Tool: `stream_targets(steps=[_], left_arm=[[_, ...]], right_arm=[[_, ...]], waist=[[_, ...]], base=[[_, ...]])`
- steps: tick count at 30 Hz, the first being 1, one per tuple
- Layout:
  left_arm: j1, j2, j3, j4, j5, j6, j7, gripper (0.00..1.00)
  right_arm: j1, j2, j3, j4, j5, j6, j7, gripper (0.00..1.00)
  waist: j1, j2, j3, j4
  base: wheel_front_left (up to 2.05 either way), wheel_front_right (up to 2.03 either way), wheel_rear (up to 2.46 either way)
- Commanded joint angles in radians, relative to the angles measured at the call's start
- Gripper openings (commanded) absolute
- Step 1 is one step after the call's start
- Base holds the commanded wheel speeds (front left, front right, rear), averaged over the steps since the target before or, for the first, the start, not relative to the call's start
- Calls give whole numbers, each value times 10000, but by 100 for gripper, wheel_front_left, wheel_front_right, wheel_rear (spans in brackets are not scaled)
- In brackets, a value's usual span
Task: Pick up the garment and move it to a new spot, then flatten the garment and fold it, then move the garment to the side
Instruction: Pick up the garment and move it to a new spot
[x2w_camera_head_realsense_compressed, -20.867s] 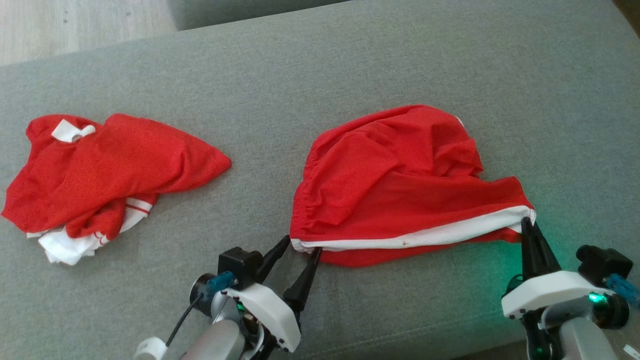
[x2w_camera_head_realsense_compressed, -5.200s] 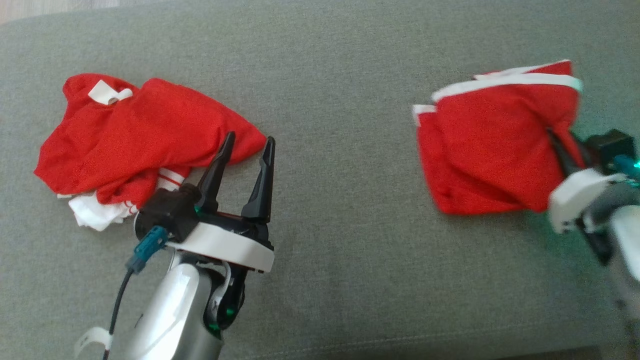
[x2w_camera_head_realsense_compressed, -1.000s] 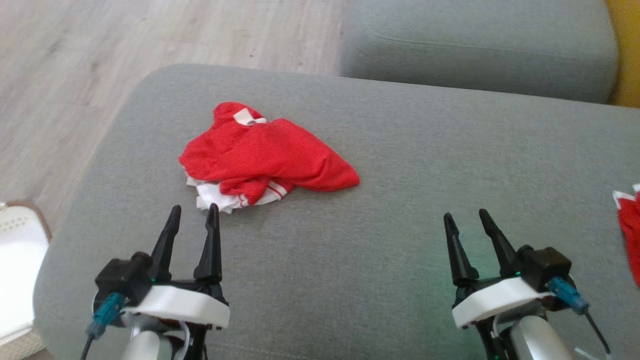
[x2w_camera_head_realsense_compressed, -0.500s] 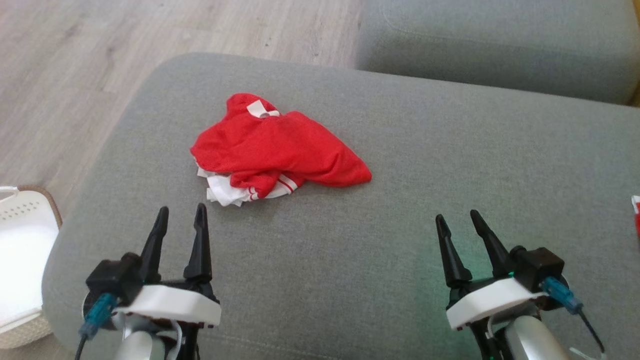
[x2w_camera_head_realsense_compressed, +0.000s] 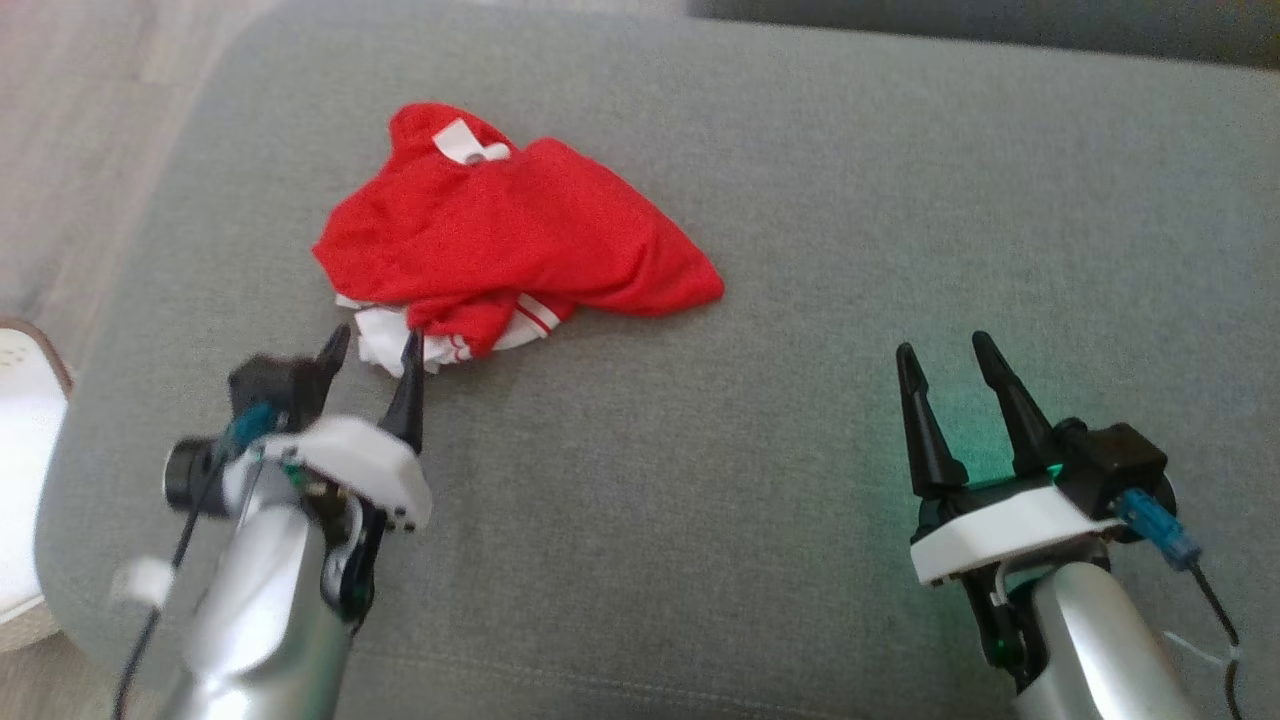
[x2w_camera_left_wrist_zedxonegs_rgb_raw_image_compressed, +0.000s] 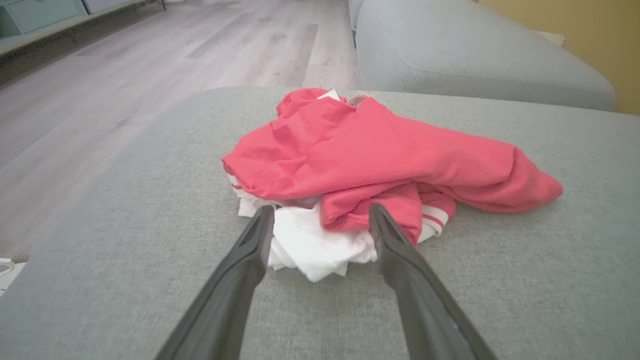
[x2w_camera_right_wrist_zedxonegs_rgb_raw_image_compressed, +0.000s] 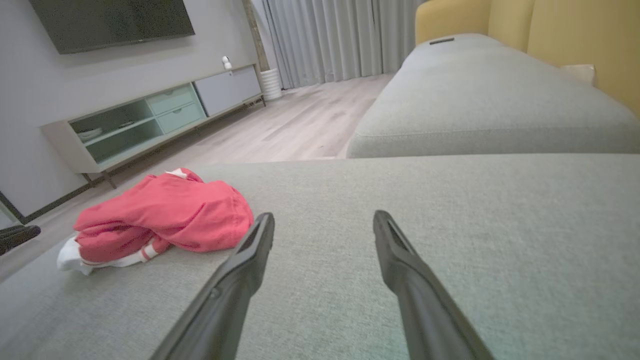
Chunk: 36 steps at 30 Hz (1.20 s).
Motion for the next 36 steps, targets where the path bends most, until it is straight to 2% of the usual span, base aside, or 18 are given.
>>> stream_targets(steps=[1,7,15,16,17,22,26,33,36], left_arm=[[-442,278,204,-151,84,-40,41,100],[-1786,442,-223,1516,114,-467,850,100],[-2881,663,-290,3236,8,-563,1193,100],[-2948,672,-292,3383,-17,-573,1149,39],[-3000,681,-272,3489,-54,-577,1031,0],[-3124,739,-54,3511,-215,-375,-304,0],[-3164,783,131,2708,-231,-145,-898,0],[-2678,1111,162,-1350,570,74,-960,0],[-2519,1240,-26,-2638,975,50,-961,0]], right_arm=[[-323,-12,194,-351,-57,-9,20,100],[-536,-12,179,-498,-136,-9,69,100],[-782,-12,135,-556,-214,-9,66,100],[-789,-12,135,-531,-222,-9,59,100],[-793,-12,127,-501,-225,-9,48,100],[-766,-12,144,-319,-155,-9,-18,100],[-709,-12,162,-195,-60,-9,-84,100],[-634,-12,182,-13,188,-9,-195,100],[-626,-12,230,79,330,-9,-251,100]], waist=[[-2,0,290,-184],[-2,0,842,-483],[-2,0,1206,-854],[-2,0,1194,-896],[-2,0,1171,-933],[-2,0,814,-1133],[-2,0,394,-1306],[-2,0,-205,-1802],[-2,0,-408,-2075]], base=[[0,0,0],[0,0,0],[0,0,0],[0,0,0],[0,0,0],[0,0,0],[0,0,0],[0,0,0],[0,0,0]])
